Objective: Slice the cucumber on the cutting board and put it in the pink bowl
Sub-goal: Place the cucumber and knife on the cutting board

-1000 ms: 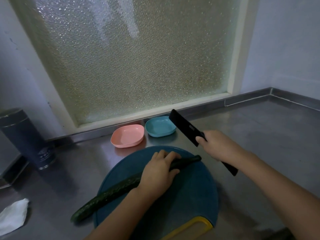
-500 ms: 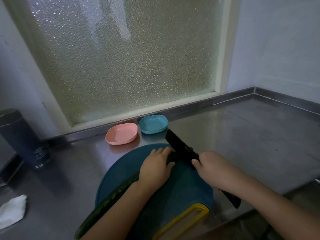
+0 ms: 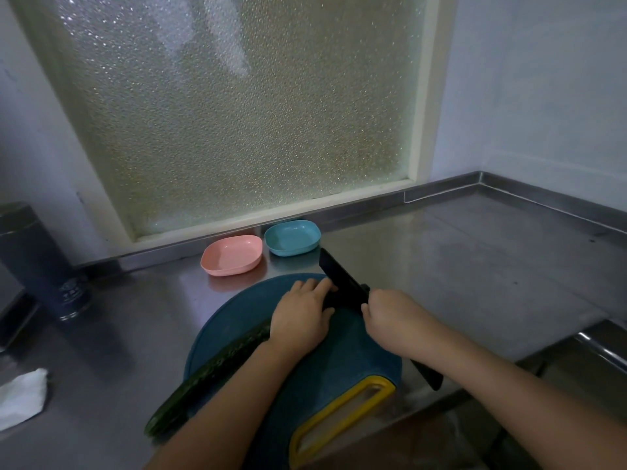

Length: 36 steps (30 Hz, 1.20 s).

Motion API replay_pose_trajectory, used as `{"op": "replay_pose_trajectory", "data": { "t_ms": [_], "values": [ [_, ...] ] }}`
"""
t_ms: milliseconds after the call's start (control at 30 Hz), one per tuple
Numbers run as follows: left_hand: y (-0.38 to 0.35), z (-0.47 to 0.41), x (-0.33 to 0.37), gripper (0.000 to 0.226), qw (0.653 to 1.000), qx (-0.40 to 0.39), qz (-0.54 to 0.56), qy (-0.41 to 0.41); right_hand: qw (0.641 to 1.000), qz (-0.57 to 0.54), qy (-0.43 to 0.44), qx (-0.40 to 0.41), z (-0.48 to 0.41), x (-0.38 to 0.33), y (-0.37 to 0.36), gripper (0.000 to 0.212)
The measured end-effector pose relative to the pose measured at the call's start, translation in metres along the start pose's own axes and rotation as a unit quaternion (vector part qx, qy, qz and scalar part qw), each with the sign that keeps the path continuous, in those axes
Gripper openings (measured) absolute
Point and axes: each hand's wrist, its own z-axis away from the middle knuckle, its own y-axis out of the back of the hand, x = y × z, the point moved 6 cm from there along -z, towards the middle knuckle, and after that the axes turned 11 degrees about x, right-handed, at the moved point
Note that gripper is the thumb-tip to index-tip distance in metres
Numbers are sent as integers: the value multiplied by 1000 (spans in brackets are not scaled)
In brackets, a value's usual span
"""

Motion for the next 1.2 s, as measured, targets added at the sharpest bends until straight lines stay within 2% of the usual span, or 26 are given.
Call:
{"op": "replay_pose_trajectory", "data": {
  "t_ms": [233,300,400,500,600,733,833,967,1200],
  "values": [
    [-1,2,0,35,1000,12,3,-9,998,-23,-27,-52,8,-7,-8,29],
    [-1,2,0,35,1000,15,8,-10,997,-24,-62,-46,6,-5,-16,17],
    [-3,2,-1,35,1000,16,10,-14,994,-43,-92,-46,1,-1,-22,23],
    [-2,3,-2,36,1000,20,7,-14,993,-47,-101,-49,0,3,-22,17],
    [1,4,-1,35,1000,24,-3,-17,988,-70,-130,-37,-2,20,-21,24],
    [3,5,1,34,999,26,-9,-21,981,-34,-189,-8,-8,61,-7,26],
    [3,6,2,35,1000,20,-7,-19,970,-23,-242,-26,-4,91,5,32],
    [5,2,2,36,1000,-22,1,-15,980,-34,-197,13,-3,108,17,38],
    [15,8,36,34,979,-131,72,-137,985,1,-172,19,-5,113,20,38]
  ]
}}
